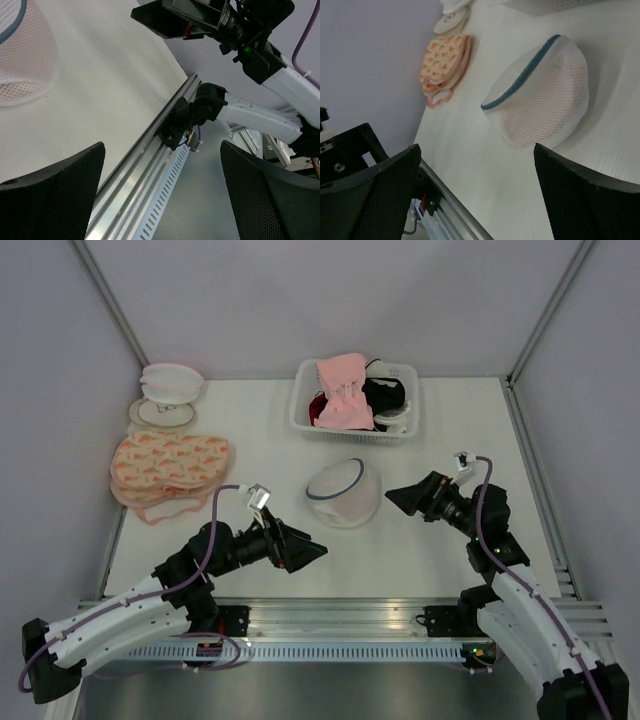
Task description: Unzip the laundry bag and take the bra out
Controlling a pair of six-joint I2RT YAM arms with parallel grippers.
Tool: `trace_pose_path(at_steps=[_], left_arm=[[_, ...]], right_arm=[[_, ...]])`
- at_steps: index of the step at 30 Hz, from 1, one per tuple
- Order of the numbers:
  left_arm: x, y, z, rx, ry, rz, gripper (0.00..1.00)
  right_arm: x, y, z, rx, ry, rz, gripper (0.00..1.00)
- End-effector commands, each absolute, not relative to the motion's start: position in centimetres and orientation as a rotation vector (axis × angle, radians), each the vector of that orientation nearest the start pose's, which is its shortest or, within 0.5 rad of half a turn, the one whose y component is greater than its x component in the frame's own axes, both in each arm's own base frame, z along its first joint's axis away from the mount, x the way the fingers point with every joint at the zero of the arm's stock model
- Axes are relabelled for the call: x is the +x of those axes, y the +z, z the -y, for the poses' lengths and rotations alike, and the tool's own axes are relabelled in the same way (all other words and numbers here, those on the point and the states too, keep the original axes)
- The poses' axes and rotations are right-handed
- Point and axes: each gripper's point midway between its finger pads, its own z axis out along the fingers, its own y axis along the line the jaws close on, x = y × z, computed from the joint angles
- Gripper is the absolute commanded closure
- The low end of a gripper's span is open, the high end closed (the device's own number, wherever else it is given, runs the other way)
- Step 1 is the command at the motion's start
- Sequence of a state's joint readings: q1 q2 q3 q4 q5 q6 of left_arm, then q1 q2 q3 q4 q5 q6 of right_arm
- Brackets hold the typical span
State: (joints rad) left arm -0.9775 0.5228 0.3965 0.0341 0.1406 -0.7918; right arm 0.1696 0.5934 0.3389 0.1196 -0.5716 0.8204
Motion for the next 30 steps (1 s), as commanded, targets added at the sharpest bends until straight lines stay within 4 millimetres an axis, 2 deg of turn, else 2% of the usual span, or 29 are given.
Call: trace_pose_path(at_steps=[1,3,4,5,6,7,8,9,10,11,12,14,15,16,17,18,19,20,21,22,23,24,25,27,28,30], left_arm=[[12.1,24.1,26.7,0.288,-1.395,-1.79,0.0],[12.3,24.2,26.7,0.272,-1.401,-1.784,0.0],[12.4,23.8,26.5,0.254,-1.397,-1.792,0.0],[12.4,24.1,26.4,0.236,-1.41,-1.779,0.0],[12.3,24.1,26.3,0.226,-1.417,-1.774,0.0],[12.3,23.6,26.2,0.209,-1.42,-1.787,0.0],[12.3,23.4,26.0,0.197,-1.423,-1.785,0.0],[12.1,23.7,25.7,0.189,-1.435,-1.769,0.0],[12.0,23.2,25.6,0.181,-1.435,-1.776,0.0],[12.0,23.2,25.4,0.168,-1.437,-1.772,0.0],[11.9,23.1,25.0,0.163,-1.439,-1.762,0.0],[11.8,23.2,24.6,0.154,-1.435,-1.75,0.0],[11.8,23.1,24.4,0.146,-1.435,-1.746,0.0],[11.7,23.2,24.1,0.142,-1.441,-1.735,0.0],[11.6,23.1,24.0,0.14,-1.439,-1.735,0.0],[11.6,22.8,23.9,0.136,-1.44,-1.735,0.0],[11.6,23.0,23.7,0.13,-1.446,-1.723,0.0],[11.5,22.9,23.7,0.128,-1.451,-1.722,0.0],[11.5,22.6,23.7,0.126,-1.449,-1.726,0.0],[11.4,22.6,23.6,0.123,-1.457,-1.725,0.0],[11.4,22.5,23.6,0.119,-1.458,-1.727,0.0],[11.4,22.2,23.6,0.118,-1.456,-1.732,0.0],[11.4,22.1,23.6,0.116,-1.458,-1.735,0.0],[11.4,21.6,23.6,0.112,-1.453,-1.741,0.0],[11.4,21.5,23.6,0.113,-1.453,-1.743,0.0],[11.4,21.3,23.4,0.105,-1.448,-1.744,0.0]], right_arm=[[24.7,18.5,-17.7,0.108,1.043,-1.96,0.02],[25.9,18.4,-18.3,0.123,0.945,-1.979,0.02],[25.4,18.2,-19.8,0.088,0.945,-2.003,0.02],[25.7,17.2,-20.5,0.087,0.916,-2.044,0.02],[26.3,17.7,-21.0,0.102,0.892,-2.031,0.02],[25.6,16.8,-23.0,0.049,0.914,-2.071,0.02],[25.4,16.8,-24.0,0.029,0.928,-2.074,0.12],[25.6,17.8,-25.2,0.008,0.95,-2.054,0.22],[24.9,17.0,-26.8,-0.038,0.96,-2.082,0.41],[24.8,17.0,-27.6,-0.05,0.963,-2.081,0.88],[24.9,17.7,-28.5,-0.063,0.977,-2.067,1.0],[25.2,17.0,-29.5,-0.063,0.954,-2.074,1.0],[25.8,17.6,-30.1,-0.049,0.968,-2.046,1.0],[26.3,16.8,-30.4,-0.045,0.947,-2.063,1.0],[27.3,17.5,-30.8,-0.02,0.94,-2.04,1.0],[27.8,17.4,-31.1,-0.007,0.931,-2.04,0.99],[28.5,16.2,-31.5,0.002,0.905,-2.065,1.0],[29.1,15.9,-31.8,0.017,0.892,-2.065,1.0],[29.9,16.4,-32.5,0.029,0.897,-2.048,1.0],[30.6,14.6,-32.9,0.036,0.862,-2.086,1.0],[31.4,15.2,-33.7,0.04,0.867,-2.065,1.0],[31.8,14.8,-34.1,0.04,0.862,-2.07,1.0],[32.2,12.9,-34.7,0.032,0.841,-2.109,1.0],[32.7,12.5,-36.1,0.007,0.848,-2.134,1.0],[32.7,10.7,-36.5,-0.009,0.825,-2.178,1.0],[32.3,9.2,-36.5,-0.025,0.779,-2.225,0.99]])
